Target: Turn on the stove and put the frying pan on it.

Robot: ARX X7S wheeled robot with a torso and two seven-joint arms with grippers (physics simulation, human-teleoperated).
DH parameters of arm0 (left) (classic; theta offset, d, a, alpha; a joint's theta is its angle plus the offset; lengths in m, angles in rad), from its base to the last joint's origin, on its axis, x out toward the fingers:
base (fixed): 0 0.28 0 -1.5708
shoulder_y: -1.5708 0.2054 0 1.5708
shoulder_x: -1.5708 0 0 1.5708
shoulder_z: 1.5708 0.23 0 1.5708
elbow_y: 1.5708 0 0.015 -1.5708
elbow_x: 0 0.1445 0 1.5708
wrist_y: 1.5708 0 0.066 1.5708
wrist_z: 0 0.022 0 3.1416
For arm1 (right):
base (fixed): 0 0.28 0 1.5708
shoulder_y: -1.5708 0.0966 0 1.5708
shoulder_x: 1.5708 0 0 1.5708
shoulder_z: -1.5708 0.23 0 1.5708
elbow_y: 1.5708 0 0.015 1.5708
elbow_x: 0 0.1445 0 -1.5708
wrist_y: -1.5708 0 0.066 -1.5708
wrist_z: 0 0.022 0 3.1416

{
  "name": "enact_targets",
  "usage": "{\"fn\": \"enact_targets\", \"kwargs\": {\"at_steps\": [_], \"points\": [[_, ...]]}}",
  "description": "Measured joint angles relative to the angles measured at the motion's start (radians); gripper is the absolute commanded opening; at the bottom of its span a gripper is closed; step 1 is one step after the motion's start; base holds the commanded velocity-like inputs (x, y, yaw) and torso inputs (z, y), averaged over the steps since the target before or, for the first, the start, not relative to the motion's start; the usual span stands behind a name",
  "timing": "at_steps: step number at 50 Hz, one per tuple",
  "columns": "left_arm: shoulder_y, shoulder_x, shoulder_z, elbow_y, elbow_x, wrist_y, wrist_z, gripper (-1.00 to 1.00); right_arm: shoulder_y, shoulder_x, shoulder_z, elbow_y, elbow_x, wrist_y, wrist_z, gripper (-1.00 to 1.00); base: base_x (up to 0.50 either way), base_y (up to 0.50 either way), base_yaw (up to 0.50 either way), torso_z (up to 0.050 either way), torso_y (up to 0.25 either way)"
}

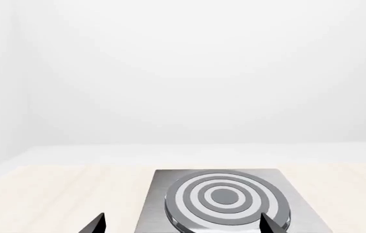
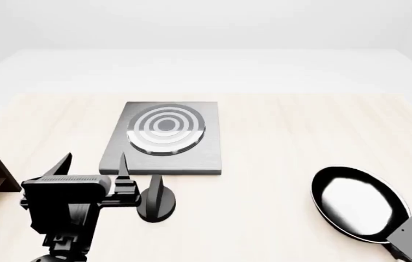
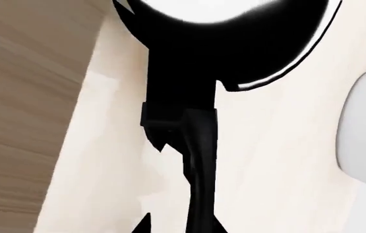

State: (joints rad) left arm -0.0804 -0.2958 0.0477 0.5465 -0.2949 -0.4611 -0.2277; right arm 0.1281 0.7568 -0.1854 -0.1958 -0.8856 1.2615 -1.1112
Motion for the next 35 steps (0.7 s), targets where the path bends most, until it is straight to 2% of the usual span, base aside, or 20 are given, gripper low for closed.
{"fn": "enact_targets", "kwargs": {"at_steps": [8, 35], "points": [[0.002, -0.003, 0.004, 0.001, 0.000, 0.002, -0.003, 1.00, 0.013, 0.000, 0.023, -0.031, 0.015, 0.003, 0.012, -1.00, 0.00, 0.00, 0.00, 0.000, 0.000], [0.003, -0.014, 0.008, 0.009, -0.009, 0.004, -0.014, 1.00, 0.190, 0.084, -0.057, -0.194, -0.022, 0.099, -0.140, -1.00, 0.00, 0.00, 0.00, 0.000, 0.000]]}}
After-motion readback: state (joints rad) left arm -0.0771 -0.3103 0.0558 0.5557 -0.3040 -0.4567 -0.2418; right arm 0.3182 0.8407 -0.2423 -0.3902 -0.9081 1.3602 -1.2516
